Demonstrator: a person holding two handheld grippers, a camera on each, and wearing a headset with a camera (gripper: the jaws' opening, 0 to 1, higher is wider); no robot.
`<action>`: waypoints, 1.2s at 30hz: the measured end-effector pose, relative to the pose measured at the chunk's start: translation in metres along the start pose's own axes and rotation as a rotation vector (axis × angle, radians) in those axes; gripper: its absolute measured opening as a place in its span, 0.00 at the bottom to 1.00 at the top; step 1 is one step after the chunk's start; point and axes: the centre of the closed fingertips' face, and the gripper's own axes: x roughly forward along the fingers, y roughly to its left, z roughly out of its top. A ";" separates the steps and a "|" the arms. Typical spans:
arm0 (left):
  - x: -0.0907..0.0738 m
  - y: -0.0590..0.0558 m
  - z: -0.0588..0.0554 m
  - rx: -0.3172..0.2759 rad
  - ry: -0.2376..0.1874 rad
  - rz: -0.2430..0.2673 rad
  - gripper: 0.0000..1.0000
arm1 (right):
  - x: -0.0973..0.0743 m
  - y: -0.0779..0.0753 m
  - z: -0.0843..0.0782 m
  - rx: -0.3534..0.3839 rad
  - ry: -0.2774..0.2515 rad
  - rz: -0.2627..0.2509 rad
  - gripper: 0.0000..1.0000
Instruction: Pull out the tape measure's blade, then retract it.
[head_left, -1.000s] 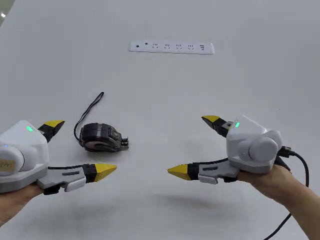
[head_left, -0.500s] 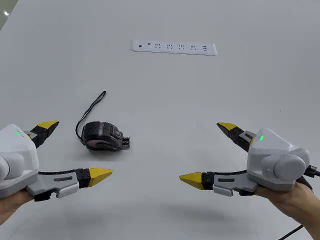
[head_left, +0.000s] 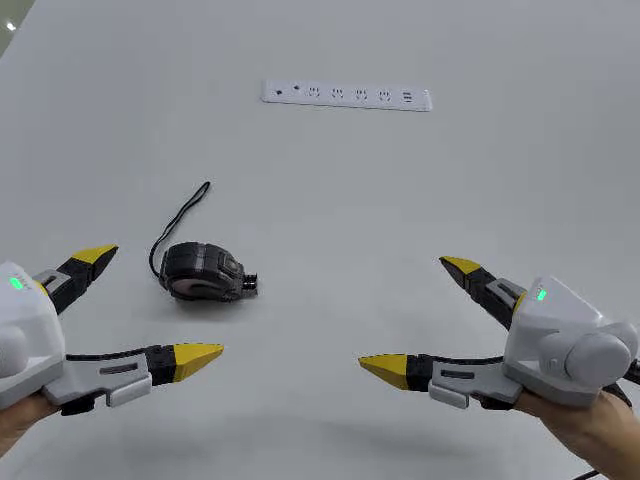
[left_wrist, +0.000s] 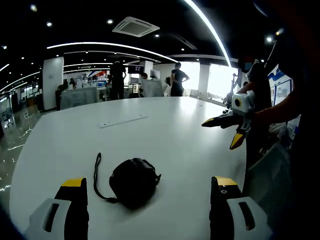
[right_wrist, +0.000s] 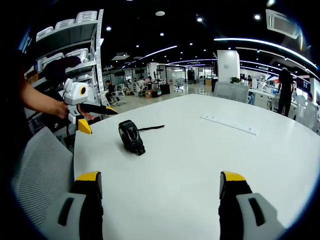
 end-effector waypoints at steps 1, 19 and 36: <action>0.000 0.000 0.000 0.000 0.001 0.001 1.00 | 0.000 0.000 -0.001 0.000 0.002 0.000 1.00; -0.004 0.005 -0.002 0.022 -0.002 0.009 1.00 | -0.005 -0.005 -0.005 0.019 0.001 -0.013 1.00; -0.008 0.008 -0.009 0.029 0.031 0.015 1.00 | -0.009 -0.008 -0.011 0.001 0.030 -0.019 1.00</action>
